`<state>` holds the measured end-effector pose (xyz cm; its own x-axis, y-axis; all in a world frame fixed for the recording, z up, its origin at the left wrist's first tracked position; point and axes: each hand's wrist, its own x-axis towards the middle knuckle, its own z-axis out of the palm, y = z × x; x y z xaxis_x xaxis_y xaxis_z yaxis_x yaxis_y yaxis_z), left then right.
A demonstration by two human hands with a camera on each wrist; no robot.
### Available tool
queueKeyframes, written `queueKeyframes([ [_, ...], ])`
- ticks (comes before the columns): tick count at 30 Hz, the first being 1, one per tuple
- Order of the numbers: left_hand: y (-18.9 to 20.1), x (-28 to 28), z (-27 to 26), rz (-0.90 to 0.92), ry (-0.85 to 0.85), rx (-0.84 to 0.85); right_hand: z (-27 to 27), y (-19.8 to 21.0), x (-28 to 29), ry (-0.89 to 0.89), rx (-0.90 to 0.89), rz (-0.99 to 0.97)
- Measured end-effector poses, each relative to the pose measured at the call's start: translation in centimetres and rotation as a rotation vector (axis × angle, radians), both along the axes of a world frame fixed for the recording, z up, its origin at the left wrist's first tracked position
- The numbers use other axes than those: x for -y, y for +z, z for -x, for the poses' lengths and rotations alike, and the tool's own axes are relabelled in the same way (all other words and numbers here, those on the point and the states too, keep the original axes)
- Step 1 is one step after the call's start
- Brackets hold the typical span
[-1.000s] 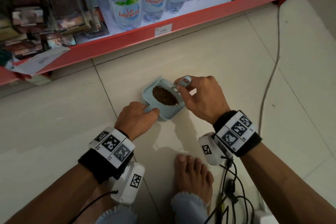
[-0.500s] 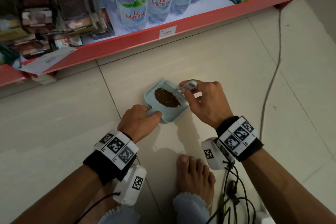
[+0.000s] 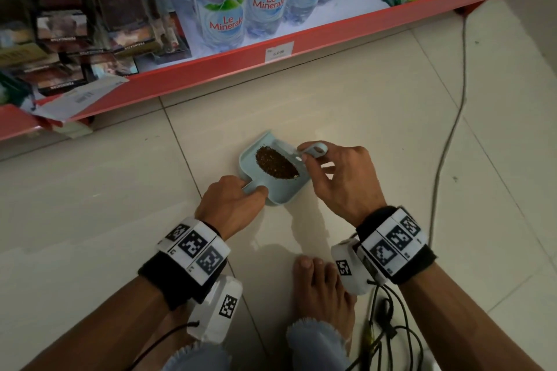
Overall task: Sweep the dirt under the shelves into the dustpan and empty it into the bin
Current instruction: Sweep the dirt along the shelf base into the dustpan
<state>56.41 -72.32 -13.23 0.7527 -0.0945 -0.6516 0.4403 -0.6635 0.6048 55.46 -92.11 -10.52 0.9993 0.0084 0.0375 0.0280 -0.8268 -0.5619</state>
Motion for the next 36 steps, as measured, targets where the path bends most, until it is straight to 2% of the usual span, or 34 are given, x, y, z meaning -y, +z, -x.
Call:
queueKeyframes([
  [2,0.0,0.0,0.1,0.007,0.002,0.002,-0.2,0.2,0.0,-0.055,0.082,0.003],
  [5,0.0,-0.1,0.2,0.011,0.002,0.006,-0.5,0.5,0.2,-0.105,0.181,0.109],
  [7,0.0,-0.1,0.2,0.007,0.001,0.005,-0.5,0.5,0.1,-0.111,0.186,0.203],
  [9,-0.1,-0.2,0.2,0.003,-0.001,0.006,-0.2,0.4,-0.3,-0.065,0.117,0.253],
  [10,-0.1,-0.1,0.2,0.003,-0.001,0.006,0.1,0.2,-0.6,-0.018,0.069,0.235],
  [12,-0.2,-0.2,0.3,0.004,0.006,0.009,0.6,0.1,-1.1,0.039,0.014,0.075],
  [15,-0.4,-0.3,0.3,0.009,0.019,0.005,0.8,0.3,-1.1,-0.025,0.091,-0.153],
  [18,-0.6,-0.3,0.4,0.008,0.017,0.009,0.1,0.6,-0.3,-0.092,0.186,-0.146],
  [23,-0.6,-0.4,0.5,0.008,0.020,0.026,-1.1,0.2,1.3,-0.151,0.169,-0.010],
  [27,-0.6,-0.4,0.6,0.001,0.015,0.027,-0.6,-0.3,0.4,-0.059,0.128,0.154],
  [31,-0.7,-0.5,0.7,-0.005,0.015,0.025,0.8,-0.5,-1.5,0.035,0.044,-0.048],
  [34,-0.9,-0.6,0.7,-0.001,0.015,0.022,0.8,-0.1,-1.4,-0.018,0.129,-0.162],
  [36,-1.0,-0.7,0.7,0.008,0.016,0.014,0.1,0.2,-0.7,-0.061,0.190,-0.133],
])
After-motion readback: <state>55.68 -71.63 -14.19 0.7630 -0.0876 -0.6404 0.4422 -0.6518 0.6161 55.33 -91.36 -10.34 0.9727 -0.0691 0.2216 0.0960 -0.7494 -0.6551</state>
